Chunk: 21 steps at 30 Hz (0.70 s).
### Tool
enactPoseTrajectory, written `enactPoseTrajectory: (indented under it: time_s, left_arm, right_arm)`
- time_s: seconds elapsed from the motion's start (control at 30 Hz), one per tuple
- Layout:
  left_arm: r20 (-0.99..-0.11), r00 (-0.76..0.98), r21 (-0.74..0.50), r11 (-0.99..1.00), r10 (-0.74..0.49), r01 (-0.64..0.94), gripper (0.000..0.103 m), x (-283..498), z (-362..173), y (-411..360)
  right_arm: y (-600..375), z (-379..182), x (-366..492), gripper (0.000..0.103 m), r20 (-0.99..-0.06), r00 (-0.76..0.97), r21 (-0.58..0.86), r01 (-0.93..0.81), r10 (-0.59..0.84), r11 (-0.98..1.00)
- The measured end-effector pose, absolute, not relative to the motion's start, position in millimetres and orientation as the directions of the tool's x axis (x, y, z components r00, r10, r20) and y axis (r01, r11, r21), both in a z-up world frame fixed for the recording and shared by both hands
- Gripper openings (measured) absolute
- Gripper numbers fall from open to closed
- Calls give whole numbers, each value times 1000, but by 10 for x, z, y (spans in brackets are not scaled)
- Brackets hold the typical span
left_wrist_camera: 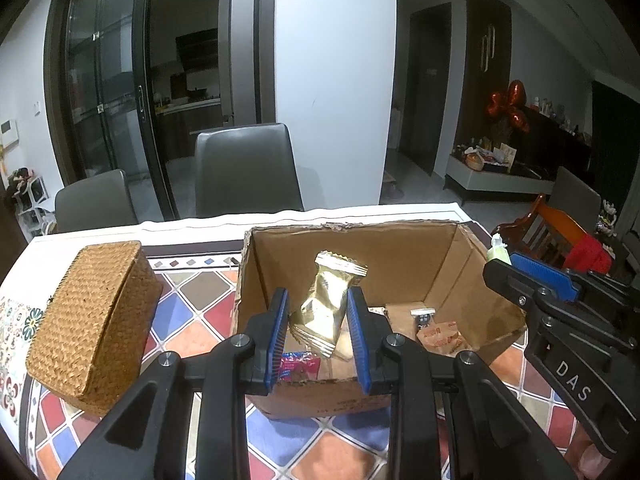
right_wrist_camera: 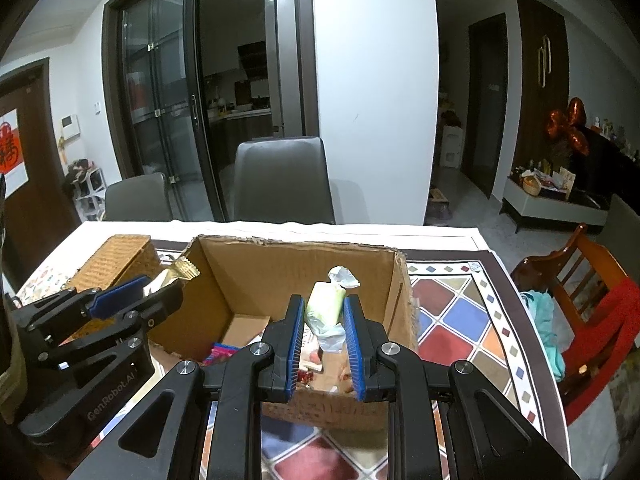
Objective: Organize snacks
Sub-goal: 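Lift both held candies and carry them over the cardboard box, then open both grippers to drop the gold and green candies into the box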
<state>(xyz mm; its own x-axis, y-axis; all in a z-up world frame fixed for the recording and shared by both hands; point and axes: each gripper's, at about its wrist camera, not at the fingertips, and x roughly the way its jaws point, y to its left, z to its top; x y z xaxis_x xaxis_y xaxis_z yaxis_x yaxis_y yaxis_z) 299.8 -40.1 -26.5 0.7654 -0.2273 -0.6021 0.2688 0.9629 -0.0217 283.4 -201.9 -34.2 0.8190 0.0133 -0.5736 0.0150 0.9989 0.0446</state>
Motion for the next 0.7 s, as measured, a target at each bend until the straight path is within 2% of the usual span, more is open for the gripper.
enactPoseTrajectory:
  time_s: [0.3, 0.53, 0.6, 0.67, 0.7]
  left_arm:
    - [-618, 753, -26, 963, -225, 267, 30, 3088, -358, -418]
    - [-623, 750, -28, 964, -224, 264, 36, 3095, -361, -418]
    - [-624, 749, -27, 964, -222, 264, 40, 3095, -358, -415]
    - [-622, 753, -24, 966, -215, 256, 51, 3088, -350, -407]
    - [-619, 758, -19, 968, -206, 249, 55, 3080, -341, -400]
  right_arm:
    - [-2004, -437, 2967, 22, -594, 804, 41, 14, 13, 999]
    - [-1991, -435, 2999, 22, -599, 801, 36, 20, 5, 999]
    - [-1992, -432, 2998, 25, -598, 801, 33, 23, 1, 999]
    - [-2003, -423, 2984, 37, -594, 805, 35, 28, -2, 999]
    - [-2008, -419, 2976, 39, -591, 806, 34, 32, -5, 999]
